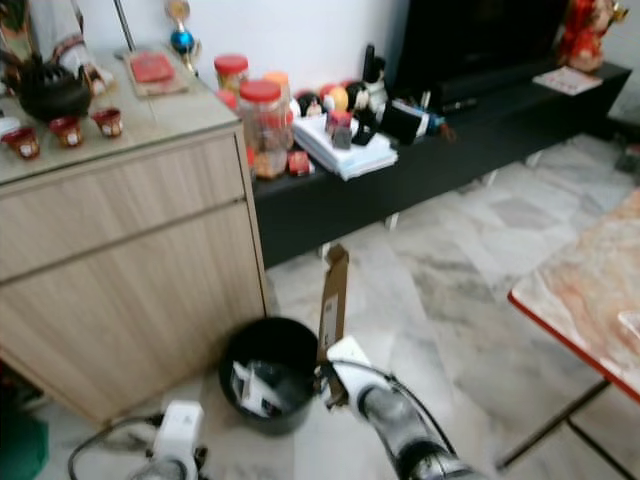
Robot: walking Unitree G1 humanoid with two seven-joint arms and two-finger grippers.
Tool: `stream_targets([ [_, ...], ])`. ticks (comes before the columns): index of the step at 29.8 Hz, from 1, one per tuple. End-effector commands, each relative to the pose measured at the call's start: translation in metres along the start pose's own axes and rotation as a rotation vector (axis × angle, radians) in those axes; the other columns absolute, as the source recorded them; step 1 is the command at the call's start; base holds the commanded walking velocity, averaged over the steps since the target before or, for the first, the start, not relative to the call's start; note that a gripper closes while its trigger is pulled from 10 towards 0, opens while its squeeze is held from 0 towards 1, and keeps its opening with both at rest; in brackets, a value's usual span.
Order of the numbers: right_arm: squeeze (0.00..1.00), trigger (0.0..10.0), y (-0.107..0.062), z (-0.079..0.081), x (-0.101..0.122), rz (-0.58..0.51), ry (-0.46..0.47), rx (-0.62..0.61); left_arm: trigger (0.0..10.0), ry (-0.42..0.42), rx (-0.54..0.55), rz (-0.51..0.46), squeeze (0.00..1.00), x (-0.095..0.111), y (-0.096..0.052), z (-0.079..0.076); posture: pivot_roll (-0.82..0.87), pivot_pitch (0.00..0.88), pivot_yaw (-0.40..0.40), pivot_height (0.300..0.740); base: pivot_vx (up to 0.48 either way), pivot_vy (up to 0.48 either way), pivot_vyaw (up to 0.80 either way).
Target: Picking trash to rubbish bin
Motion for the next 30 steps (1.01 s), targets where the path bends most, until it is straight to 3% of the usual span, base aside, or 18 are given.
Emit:
stream_targets([
  [1,0.0,10.0,0.0022,0.0016,0.0117,-0.032,-0.028,0.008,10.0,0.005,0.024,0.002,0.0,0.0003,-0.0004,0.0104,-0.14,0.049,-0.067,0.74,0.307,0.0,0.0],
  [9,0.0,10.0,0.0022,-0.0055,0.0167,-0.035,-0.019,-0.006,10.0,0.001,0.021,-0.003,0.0,0.0022,0.0,0.0086,-0.14,0.049,-0.073,0.74,0.308,0.0,0.0],
  [13,0.0,10.0,0.0027,-0.0001,0.0167,-0.034,-0.096,0.019,10.0,-0.005,0.02,-0.003,0.0,0.0019,0.0,0.0073,-0.14,0.05,-0.078,0.74,0.308,0.0,0.0],
  [19,0.0,10.0,0.0026,0.0001,0.0157,-0.034,-0.082,0.016,10.0,-0.007,0.021,-0.003,0.0,0.0015,0.0,0.0072,-0.14,0.052,-0.08,0.74,0.311,0.0,0.56],
  [30,0.0,10.0,0.0025,-0.0026,0.0175,-0.041,-0.047,0.008,10.0,-0.007,0.022,-0.005,0.0,0.0021,0.0,0.008,-0.14,0.05,-0.079,0.74,0.306,0.0,0.0],
])
Point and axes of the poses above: a point about 5 cm out from each wrist's last joint towards the gripper, its own y axis pointing out of the wrist towards the gripper, its own x axis along the axis of the wrist's last joint, z = x × y, the point moved 2 cm from there along y, pointing out of the wrist towards the gripper, and after that the axes turned 10 degrees about -y, right-handed, at the moved point
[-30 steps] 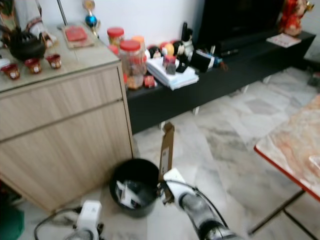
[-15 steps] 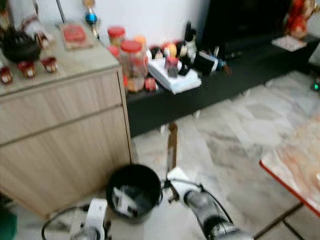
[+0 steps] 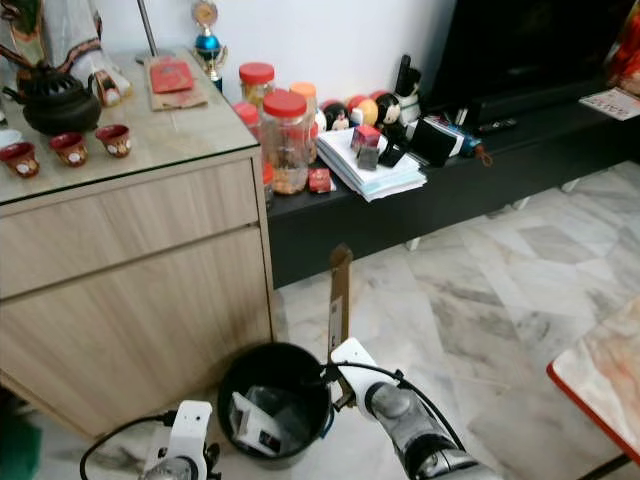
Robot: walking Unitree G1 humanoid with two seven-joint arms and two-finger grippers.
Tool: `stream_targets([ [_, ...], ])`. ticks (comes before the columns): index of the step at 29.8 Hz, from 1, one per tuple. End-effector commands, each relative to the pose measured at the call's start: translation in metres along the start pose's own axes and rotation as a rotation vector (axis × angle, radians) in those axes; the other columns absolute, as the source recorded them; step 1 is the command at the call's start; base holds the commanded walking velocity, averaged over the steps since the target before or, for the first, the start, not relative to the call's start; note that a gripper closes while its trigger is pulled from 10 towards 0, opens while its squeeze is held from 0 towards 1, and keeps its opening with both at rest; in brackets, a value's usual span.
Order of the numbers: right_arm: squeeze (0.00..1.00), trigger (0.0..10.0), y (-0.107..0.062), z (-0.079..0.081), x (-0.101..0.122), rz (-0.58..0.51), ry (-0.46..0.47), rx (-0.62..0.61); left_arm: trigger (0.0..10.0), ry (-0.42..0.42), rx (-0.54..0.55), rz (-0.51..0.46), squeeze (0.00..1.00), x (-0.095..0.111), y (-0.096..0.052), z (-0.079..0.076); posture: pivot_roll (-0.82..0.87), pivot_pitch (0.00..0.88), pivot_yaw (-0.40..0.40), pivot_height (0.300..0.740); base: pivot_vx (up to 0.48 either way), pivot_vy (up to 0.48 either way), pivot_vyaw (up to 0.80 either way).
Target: Picking trash to rubbish bin
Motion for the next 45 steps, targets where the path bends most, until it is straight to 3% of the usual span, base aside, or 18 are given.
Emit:
stream_targets([
  [1,0.0,10.0,0.002,0.001,0.011,-0.031,-0.002,0.006,10.0,0.002,0.013,0.009,0.0,-0.002,0.0,0.006,-0.14,0.05,-0.079,0.74,0.281,0.0,0.0],
  [13,0.0,10.0,0.004,0.013,0.012,0.005,0.035,0.109,10.0,-0.013,-0.034,-0.027,0.0,0.013,0.002,-0.003,-0.14,0.052,-0.086,0.74,0.07,0.0,0.0],
  [19,0.0,10.0,0.005,0.022,0.016,0.02,0.109,0.178,10.0,-0.023,-0.036,-0.117,0.0,0.04,0.004,-0.005,-0.14,0.051,-0.093,0.74,0.0,0.0,0.0],
  [26,0.0,10.0,0.005,0.031,0.017,0.048,0.123,0.253,10.0,-0.028,-0.072,-0.198,0.0,0.066,0.004,-0.012,-0.14,0.047,-0.102,0.74,0.0,0.0,0.0],
  [29,0.0,10.0,0.006,0.035,0.023,0.041,0.18,0.259,10.0,-0.034,-0.091,-0.238,0.0,0.079,0.003,-0.016,-0.14,0.044,-0.107,0.74,0.0,0.0,0.0],
  [40,0.0,10.0,0.009,0.044,0.044,-0.022,0.196,0.286,10.0,-0.046,-0.136,-0.271,0.0,0.089,0.002,-0.024,-0.13,0.034,-0.117,0.74,0.0,0.0,0.0],
  [41,0.0,10.0,0.009,0.044,0.045,-0.021,0.194,0.287,10.0,-0.047,-0.14,-0.27,0.58,0.089,0.002,-0.025,-0.13,0.034,-0.117,0.74,0.0,0.0,0.0],
  [42,0.0,10.0,0.01,0.045,0.045,-0.018,0.188,0.281,10.0,-0.044,-0.149,-0.268,0.75,0.088,0.002,-0.026,-0.13,0.032,-0.119,0.74,0.0,0.0,0.0],
  [44,0.0,10.0,0.01,0.045,0.046,-0.014,0.186,0.261,10.0,-0.041,-0.167,-0.262,0.88,0.086,0.002,-0.029,-0.12,0.032,-0.121,0.74,0.0,0.0,0.0],
  [45,0.0,10.0,0.01,0.045,0.046,-0.014,0.186,0.261,10.0,-0.041,-0.167,-0.262,0.88,0.086,0.002,-0.029,-0.12,0.032,-0.121,0.74,0.0,0.0,0.0],
])
Point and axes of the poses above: a point about 5 cm out from each wrist's last joint towards the gripper, its own y axis pointing out of the wrist towards the gripper, its own x axis along the axis of the wrist's last joint, z = x × y, the point moved 2 cm from there along y, pointing out of the wrist towards the gripper, and after that the axes turned 10 degrees about -y, right-handed, at the moved point
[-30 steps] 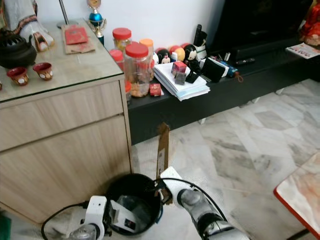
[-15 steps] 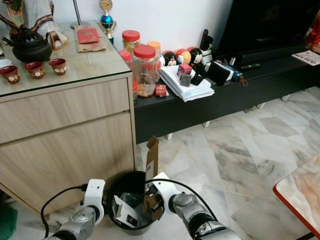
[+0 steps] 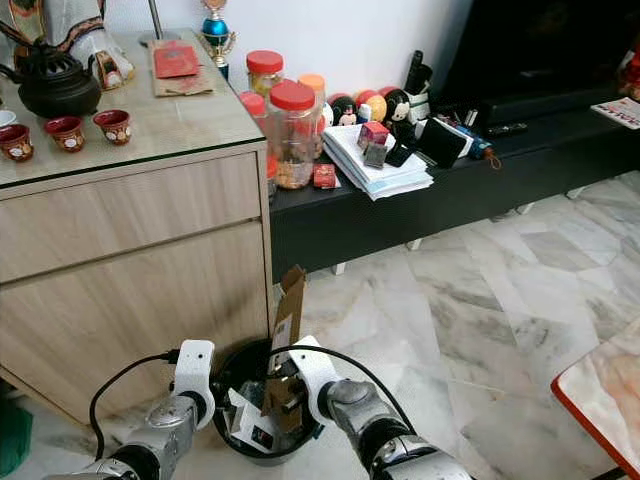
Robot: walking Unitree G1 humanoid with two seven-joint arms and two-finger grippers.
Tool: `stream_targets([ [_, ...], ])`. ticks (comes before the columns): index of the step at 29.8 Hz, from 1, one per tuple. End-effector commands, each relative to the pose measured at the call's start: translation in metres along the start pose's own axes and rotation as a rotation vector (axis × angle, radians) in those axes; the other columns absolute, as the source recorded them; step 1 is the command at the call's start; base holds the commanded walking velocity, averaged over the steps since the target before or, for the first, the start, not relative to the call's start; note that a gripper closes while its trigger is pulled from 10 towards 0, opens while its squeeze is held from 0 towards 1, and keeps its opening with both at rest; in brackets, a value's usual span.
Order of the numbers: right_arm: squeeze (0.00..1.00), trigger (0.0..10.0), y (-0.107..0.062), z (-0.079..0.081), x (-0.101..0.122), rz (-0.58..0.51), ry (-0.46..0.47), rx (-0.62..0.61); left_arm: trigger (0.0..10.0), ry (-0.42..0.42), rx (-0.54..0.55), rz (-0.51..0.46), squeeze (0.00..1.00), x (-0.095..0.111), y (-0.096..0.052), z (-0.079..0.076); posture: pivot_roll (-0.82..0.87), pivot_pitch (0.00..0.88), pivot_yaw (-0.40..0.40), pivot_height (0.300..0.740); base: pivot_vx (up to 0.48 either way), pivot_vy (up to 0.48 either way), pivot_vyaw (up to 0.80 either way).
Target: Picking trash to rubbish bin
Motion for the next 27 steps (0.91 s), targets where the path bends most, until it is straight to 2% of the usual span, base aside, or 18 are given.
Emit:
stream_targets([
  [1,0.0,10.0,0.0,-0.003,0.007,-0.015,-0.006,-0.023,10.0,0.002,-0.029,0.0,1.0,0.001,0.001,-0.007,-0.12,0.031,-0.122,0.74,0.0,0.0,0.0],
  [2,0.0,10.0,0.0,-0.002,0.009,-0.017,-0.007,-0.023,10.0,0.003,-0.033,0.003,1.0,0.0,0.001,-0.007,-0.12,0.031,-0.122,0.74,0.0,0.0,0.0],
  [3,0.0,10.0,0.001,0.0,0.011,-0.018,-0.019,-0.016,10.0,0.002,-0.035,0.007,0.72,-0.002,0.0,-0.008,-0.11,0.028,-0.126,0.74,0.0,0.0,0.0],
  [4,0.0,10.0,0.002,0.003,0.013,-0.019,-0.033,-0.011,10.0,0.003,-0.032,0.009,0.0,-0.004,0.0,-0.007,-0.11,0.027,-0.127,0.74,0.0,0.0,0.0],
  [16,0.0,10.0,0.004,0.006,0.018,-0.021,-0.041,-0.024,10.0,-0.007,-0.028,0.017,0.0,-0.008,-0.002,-0.005,-0.1,0.029,-0.133,0.74,0.0,0.0,0.0],
  [17,0.82,10.0,0.004,0.005,0.018,-0.021,-0.039,-0.028,10.0,-0.009,-0.027,0.016,0.0,-0.008,-0.002,-0.005,-0.1,0.035,-0.136,0.74,0.0,0.0,0.0],
  [18,0.82,10.0,0.004,0.005,0.018,-0.021,-0.038,-0.03,10.0,-0.009,-0.027,0.016,0.0,-0.008,-0.002,-0.005,-0.1,0.035,-0.136,0.74,0.0,0.0,0.0],
  [19,1.0,10.0,0.004,0.005,0.018,-0.02,-0.037,-0.032,10.0,-0.01,-0.027,0.016,0.0,-0.008,-0.002,-0.005,-0.1,0.035,-0.136,0.74,0.0,0.0,0.0],
  [27,1.0,10.0,0.004,0.005,0.019,-0.027,-0.03,-0.033,10.0,-0.015,-0.027,0.016,0.0,-0.009,-0.002,-0.005,-0.1,0.043,-0.138,0.74,0.0,0.0,0.0],
])
Point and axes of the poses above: a point about 5 cm out from each wrist's last joint towards the gripper, its own y axis pointing out of the wrist towards the gripper, its own x axis along the axis of the wrist's last joint, z = x × y, the point moved 2 cm from there along y, pointing out of the wrist towards the gripper, and after that the axes turned 10 degrees about -y, right-handed, at the moved point
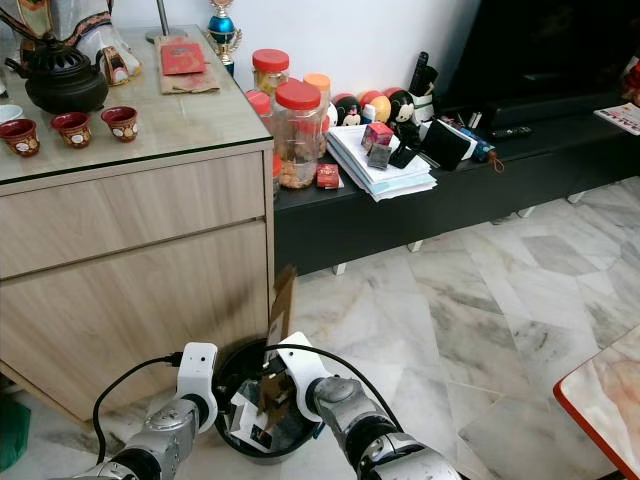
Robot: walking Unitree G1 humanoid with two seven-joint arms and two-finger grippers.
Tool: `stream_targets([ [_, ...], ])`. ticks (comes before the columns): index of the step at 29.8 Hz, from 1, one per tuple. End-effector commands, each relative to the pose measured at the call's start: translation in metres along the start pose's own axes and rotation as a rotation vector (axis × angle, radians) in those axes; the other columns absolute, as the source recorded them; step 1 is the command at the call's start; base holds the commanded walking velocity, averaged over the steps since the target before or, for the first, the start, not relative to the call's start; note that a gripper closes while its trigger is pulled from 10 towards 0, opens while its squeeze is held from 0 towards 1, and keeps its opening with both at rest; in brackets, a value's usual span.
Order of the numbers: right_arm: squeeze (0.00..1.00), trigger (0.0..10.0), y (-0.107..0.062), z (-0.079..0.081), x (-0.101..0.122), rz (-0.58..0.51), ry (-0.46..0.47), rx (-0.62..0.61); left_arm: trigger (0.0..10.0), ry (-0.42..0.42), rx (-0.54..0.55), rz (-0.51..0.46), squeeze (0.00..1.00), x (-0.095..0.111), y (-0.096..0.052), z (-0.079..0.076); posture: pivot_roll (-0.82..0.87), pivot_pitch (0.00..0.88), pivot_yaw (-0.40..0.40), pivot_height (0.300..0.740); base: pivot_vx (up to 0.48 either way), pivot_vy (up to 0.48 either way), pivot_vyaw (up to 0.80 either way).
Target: Picking trash to rubbish bin
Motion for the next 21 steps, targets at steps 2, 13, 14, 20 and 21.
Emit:
stream_targets([
  [2,1.0,10.0,0.0,-0.002,0.002,-0.007,0.008,-0.007,10.0,-0.007,-0.007,0.004,0.0,-0.003,-0.001,-0.002,-0.1,0.043,-0.138,0.74,0.0,0.0,0.0],
  [13,0.0,10.0,-0.005,-0.02,0.006,-0.046,0.039,-0.082,10.0,-0.012,-0.004,0.005,0.0,-0.003,0.0,-0.003,-0.1,0.046,-0.141,0.74,0.0,0.0,0.0],
  [14,0.0,10.0,-0.007,-0.026,0.007,-0.059,0.051,-0.102,10.0,-0.013,-0.002,0.006,0.0,-0.004,-0.001,-0.002,-0.1,0.045,-0.139,0.74,0.0,0.0,0.0],
  [20,0.0,10.0,-0.033,-0.081,-0.012,-0.108,0.095,-0.291,10.0,0.039,0.096,0.025,0.0,-0.012,-0.005,0.013,-0.13,0.04,-0.133,0.74,0.0,0.0,0.0],
  [21,0.0,10.0,-0.038,-0.087,-0.018,-0.099,0.093,-0.311,10.0,0.038,0.114,0.026,0.0,-0.013,-0.005,0.016,-0.13,0.039,-0.131,0.74,0.0,0.0,0.0],
])
Point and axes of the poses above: a point about 5 cm out from each wrist's last joint towards the gripper, its own y axis pointing out of the wrist towards the gripper, its own x axis along the axis of the wrist's last joint, z = x × y, the point moved 2 cm from there along y, pointing out of the wrist towards the gripper, and after that the axes turned 10 degrees about -y, right-handed, at the moved point
